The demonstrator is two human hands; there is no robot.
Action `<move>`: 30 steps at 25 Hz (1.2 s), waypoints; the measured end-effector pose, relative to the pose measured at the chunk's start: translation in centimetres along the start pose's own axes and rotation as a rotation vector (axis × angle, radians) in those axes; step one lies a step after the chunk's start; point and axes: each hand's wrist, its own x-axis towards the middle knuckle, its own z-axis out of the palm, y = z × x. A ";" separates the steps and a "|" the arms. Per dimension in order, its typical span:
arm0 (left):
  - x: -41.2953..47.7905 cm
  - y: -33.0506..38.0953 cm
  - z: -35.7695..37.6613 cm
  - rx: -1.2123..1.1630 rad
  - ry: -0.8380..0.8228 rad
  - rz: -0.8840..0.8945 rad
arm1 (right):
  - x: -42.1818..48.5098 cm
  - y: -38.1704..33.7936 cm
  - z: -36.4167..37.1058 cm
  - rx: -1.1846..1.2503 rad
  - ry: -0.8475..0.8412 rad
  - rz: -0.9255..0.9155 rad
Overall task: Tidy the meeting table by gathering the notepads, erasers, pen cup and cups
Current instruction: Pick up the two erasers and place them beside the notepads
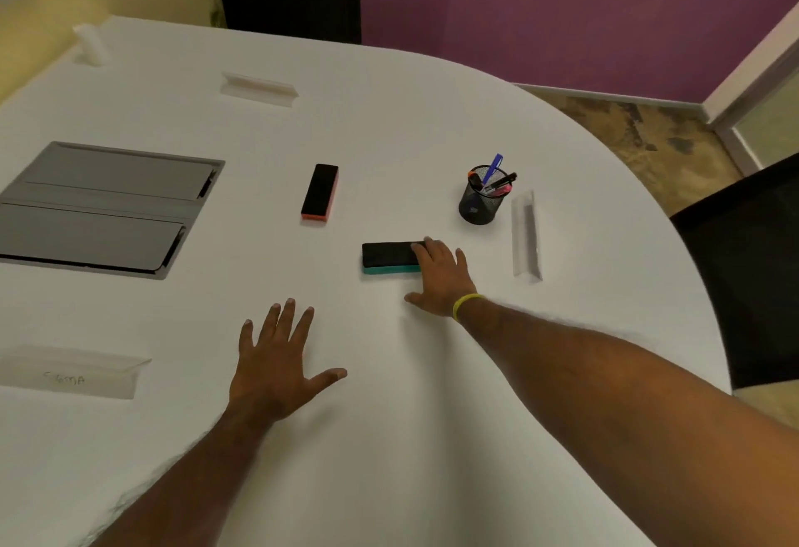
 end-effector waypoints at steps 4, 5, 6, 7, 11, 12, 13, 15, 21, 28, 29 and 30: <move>2.9 0.4 0.4 -0.077 0.009 0.017 | 4.5 0.0 -0.1 -0.032 -0.047 -0.025; 3.7 0.5 0.5 -0.116 0.013 0.028 | 5.3 -0.1 0.0 -0.042 -0.064 -0.032; 4.5 0.5 0.5 -0.170 0.026 0.042 | 6.0 -0.2 0.2 -0.050 -0.077 -0.039; 5.2 0.6 0.5 -0.239 0.049 0.054 | 6.4 -0.4 0.3 -0.058 -0.085 -0.053; 7.9 0.4 0.1 -0.550 0.135 0.025 | 7.4 -2.3 0.2 0.024 -0.123 -0.233; 8.6 0.1 -0.1 -0.615 0.123 0.018 | 7.4 -3.2 0.1 0.062 -0.139 -0.316; 9.2 -0.4 -0.3 -0.676 0.098 0.013 | 7.4 -4.3 0.1 0.095 -0.146 -0.400; 10.1 -1.7 -0.6 -0.745 0.056 0.013 | 7.6 -6.5 -0.1 0.147 -0.135 -0.522; 10.2 -6.5 0.8 -0.814 0.182 -0.178 | 10.4 -10.9 -0.6 0.272 -0.033 -0.531; 8.2 -9.4 1.0 -1.009 0.501 -0.505 | 18.8 -15.7 0.3 0.515 0.134 0.259; 8.2 -9.4 0.7 -1.022 0.521 -0.516 | 19.7 -16.1 0.5 0.493 0.115 0.307; 8.1 -9.6 0.5 -1.031 0.530 -0.518 | 20.7 -16.7 0.9 0.465 0.113 0.338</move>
